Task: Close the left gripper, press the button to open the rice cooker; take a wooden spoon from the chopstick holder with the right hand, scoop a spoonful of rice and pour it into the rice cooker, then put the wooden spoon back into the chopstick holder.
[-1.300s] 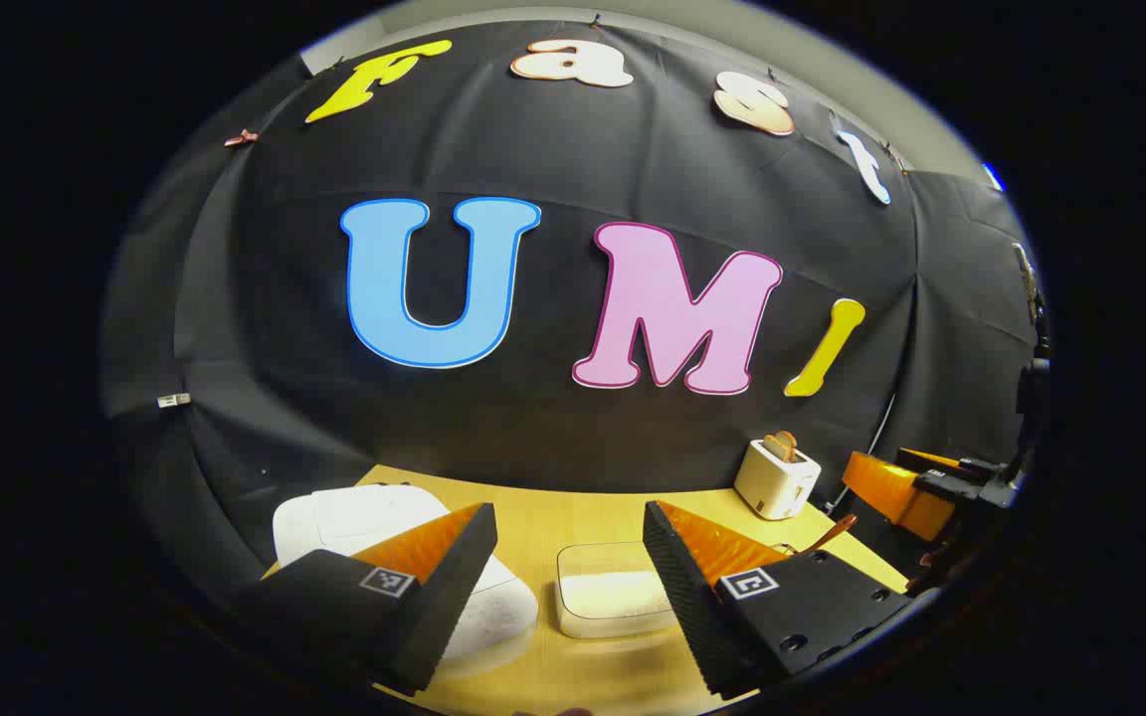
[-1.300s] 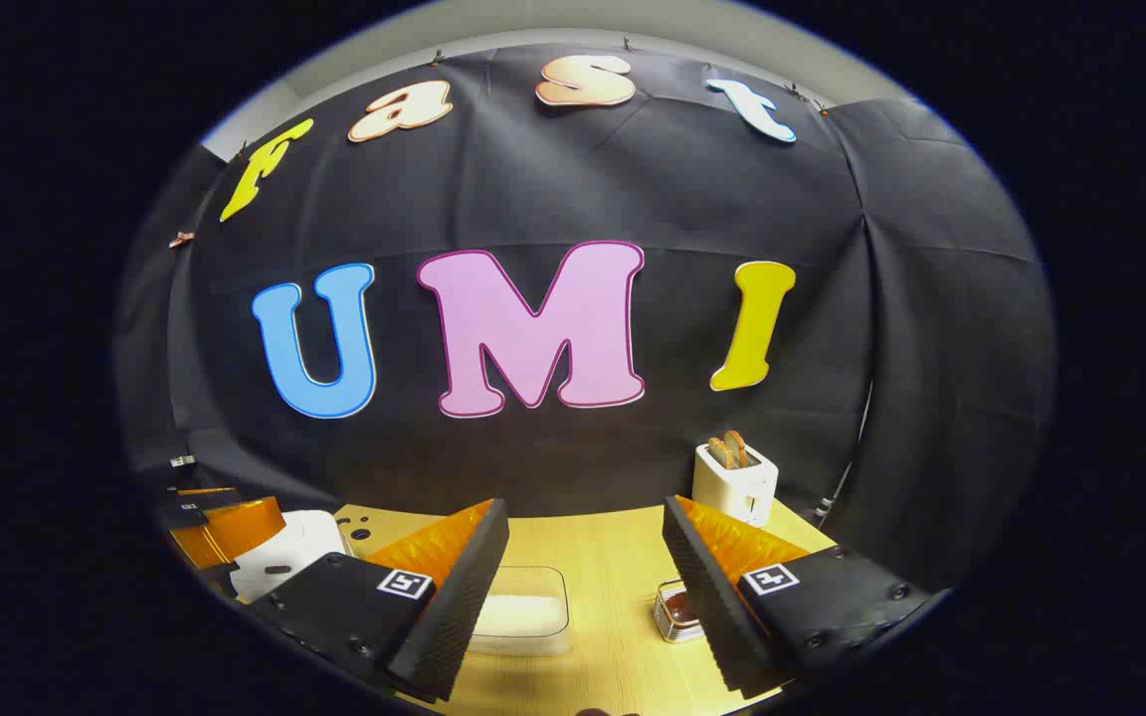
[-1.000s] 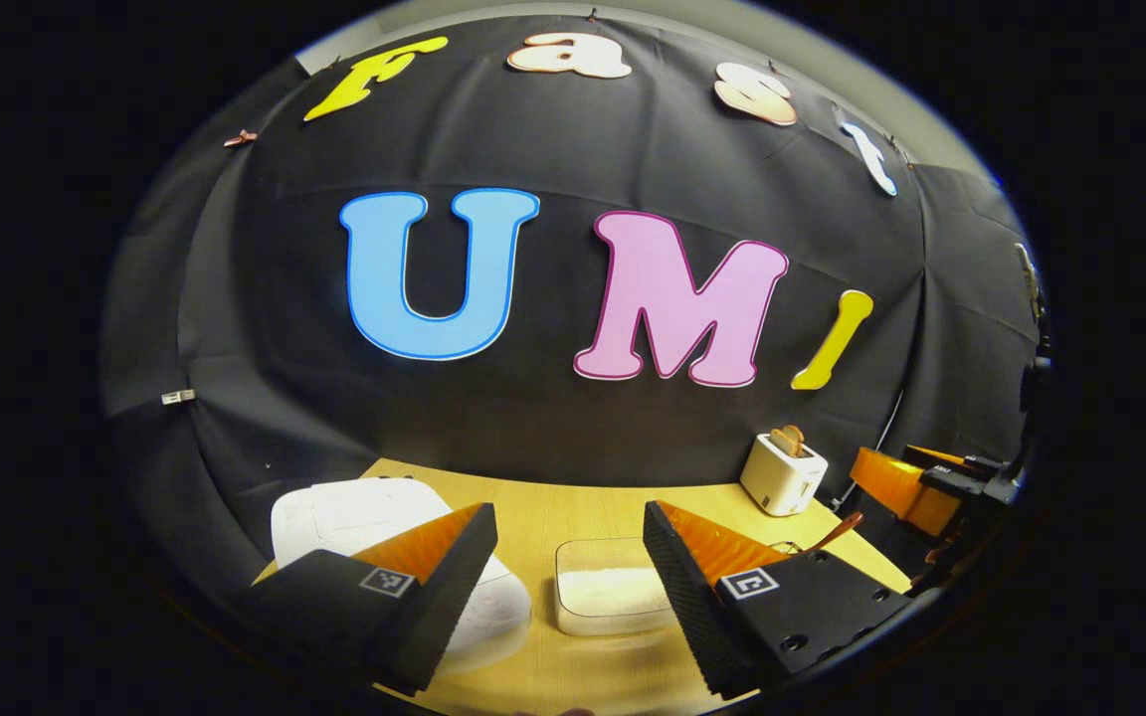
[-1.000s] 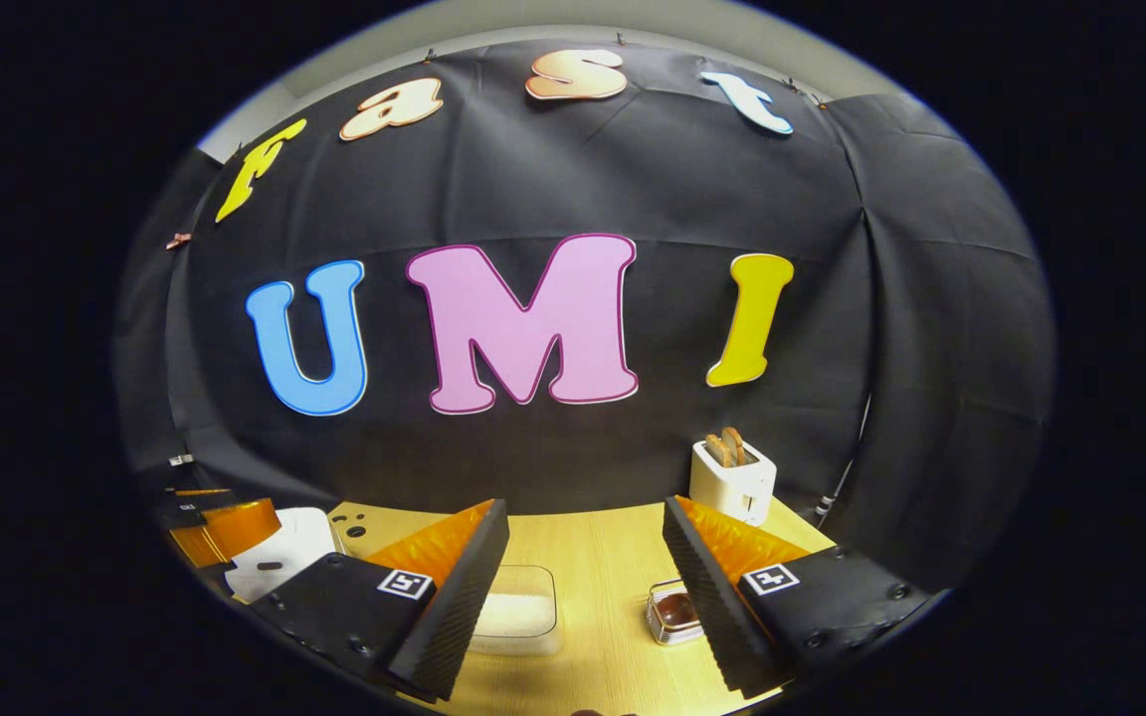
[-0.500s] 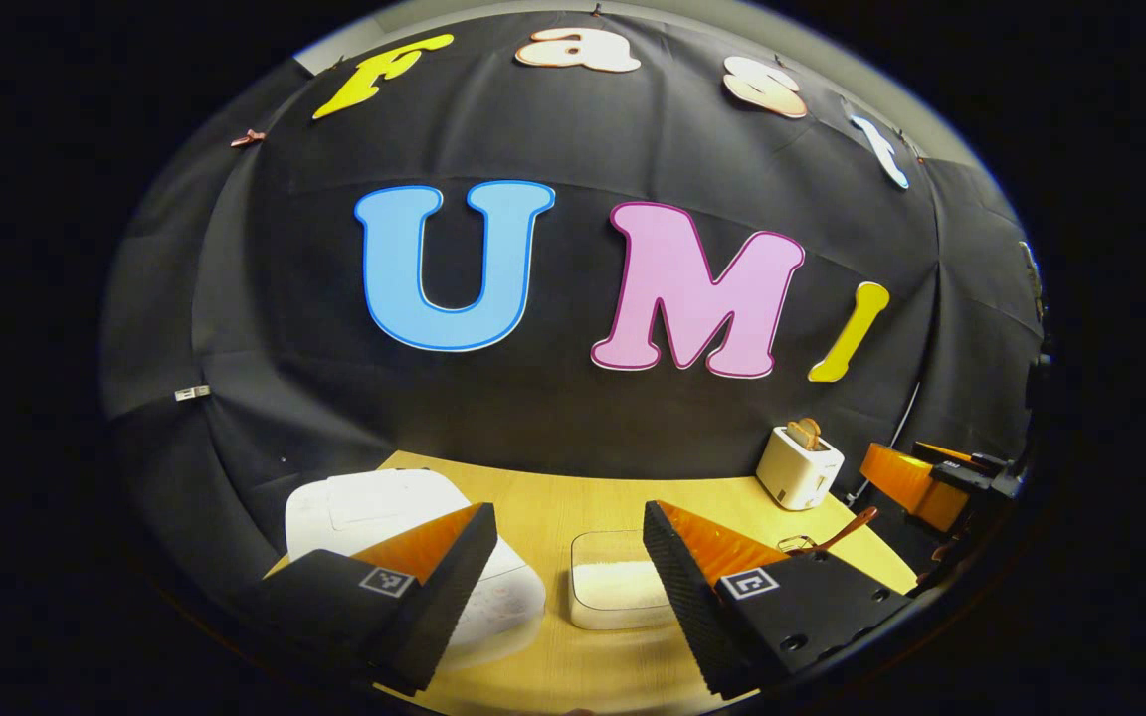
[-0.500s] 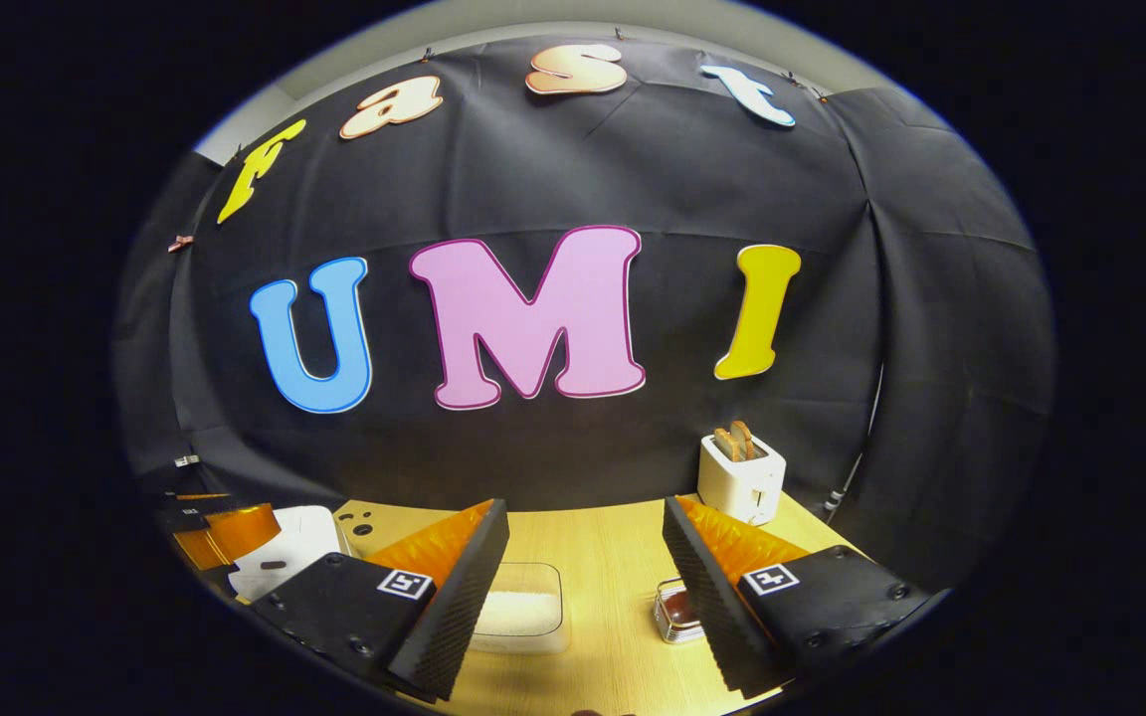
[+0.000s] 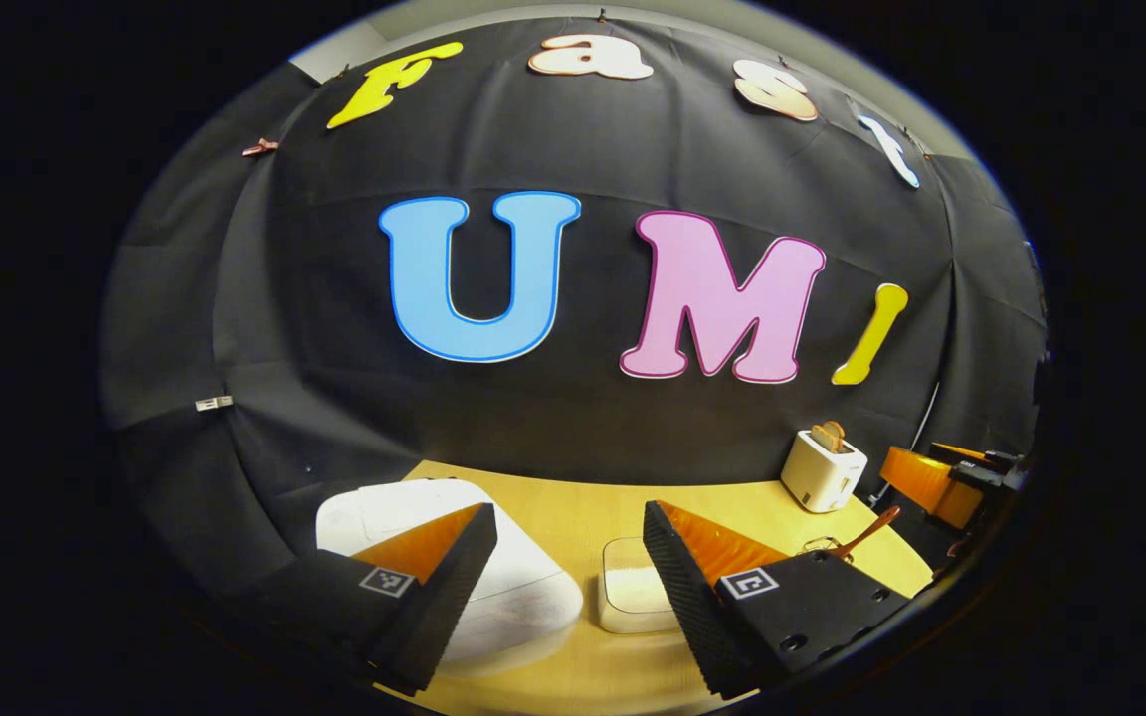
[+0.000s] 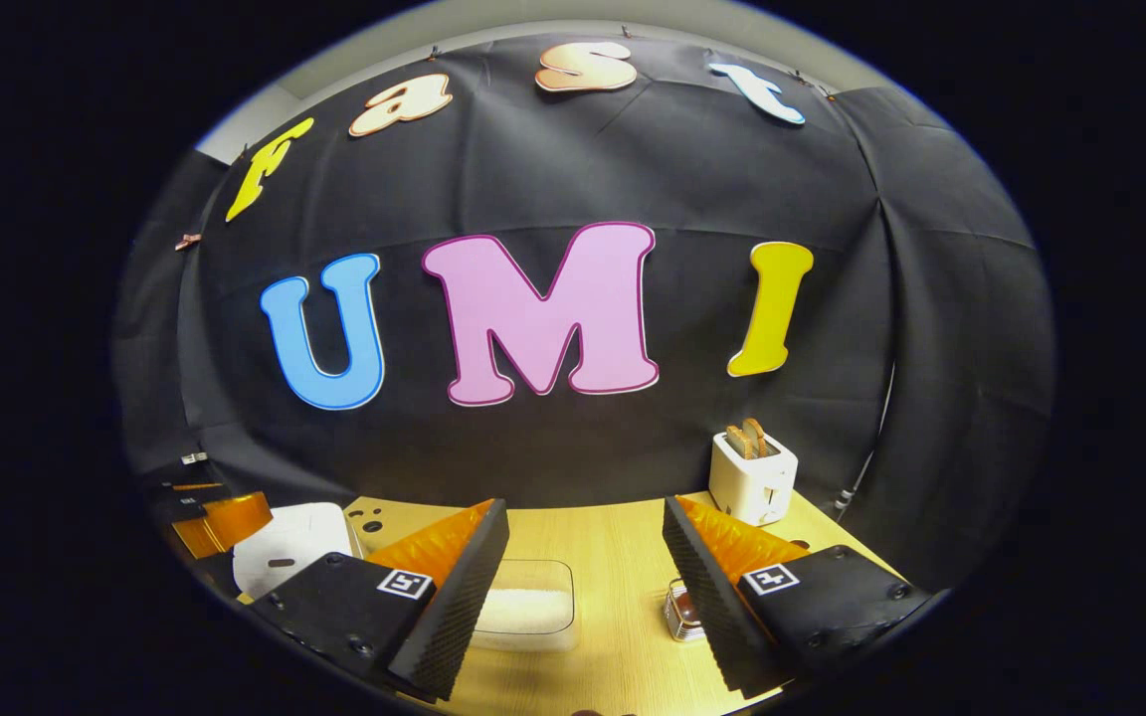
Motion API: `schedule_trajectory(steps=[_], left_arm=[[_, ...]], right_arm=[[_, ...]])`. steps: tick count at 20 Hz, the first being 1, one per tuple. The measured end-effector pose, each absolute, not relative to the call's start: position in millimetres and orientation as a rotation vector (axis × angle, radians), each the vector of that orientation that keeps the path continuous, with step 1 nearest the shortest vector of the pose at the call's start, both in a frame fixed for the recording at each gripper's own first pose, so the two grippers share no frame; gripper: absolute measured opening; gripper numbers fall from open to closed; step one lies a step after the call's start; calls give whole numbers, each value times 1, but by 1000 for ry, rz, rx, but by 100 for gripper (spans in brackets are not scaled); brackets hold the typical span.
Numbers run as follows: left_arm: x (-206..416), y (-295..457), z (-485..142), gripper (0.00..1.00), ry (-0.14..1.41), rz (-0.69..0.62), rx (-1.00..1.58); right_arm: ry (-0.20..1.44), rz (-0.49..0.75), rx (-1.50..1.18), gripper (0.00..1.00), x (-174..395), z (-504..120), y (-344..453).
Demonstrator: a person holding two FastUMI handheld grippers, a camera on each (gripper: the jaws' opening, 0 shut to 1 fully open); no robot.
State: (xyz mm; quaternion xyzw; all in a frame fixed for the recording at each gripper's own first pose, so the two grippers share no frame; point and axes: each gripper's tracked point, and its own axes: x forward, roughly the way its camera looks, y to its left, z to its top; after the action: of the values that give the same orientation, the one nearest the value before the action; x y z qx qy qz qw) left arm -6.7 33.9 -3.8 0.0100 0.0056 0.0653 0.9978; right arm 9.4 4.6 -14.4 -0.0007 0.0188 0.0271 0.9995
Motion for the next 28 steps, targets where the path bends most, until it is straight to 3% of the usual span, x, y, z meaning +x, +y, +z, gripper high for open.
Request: schedule_trajectory(steps=[3, 5, 9, 10, 13, 14, 28], left_arm=[[-11, 43, 3, 94, -13, 130, 46], [-11, 47, 8, 84, -23, 113, 56], [-9, 65, 12, 57, -12, 109, 27], [-9, 74, 11, 43, -6, 126, 21], [-9, 101, 8, 20, 13, 195, 17], [-8, 110, 5, 8, 26, 219, 17], [22, 145, -108, 5, 376, 204, -60]], right_arm=[[23, 56, -36, 96, 5, -12, 8], [29, 67, -38, 97, 3, -15, 11], [45, 65, -38, 97, 0, -18, 12], [48, 64, -39, 97, -2, -19, 12], [56, 50, -44, 97, -5, -23, 11], [61, 43, -46, 97, -6, -24, 9], [117, -29, -35, 97, -21, -39, -5]])
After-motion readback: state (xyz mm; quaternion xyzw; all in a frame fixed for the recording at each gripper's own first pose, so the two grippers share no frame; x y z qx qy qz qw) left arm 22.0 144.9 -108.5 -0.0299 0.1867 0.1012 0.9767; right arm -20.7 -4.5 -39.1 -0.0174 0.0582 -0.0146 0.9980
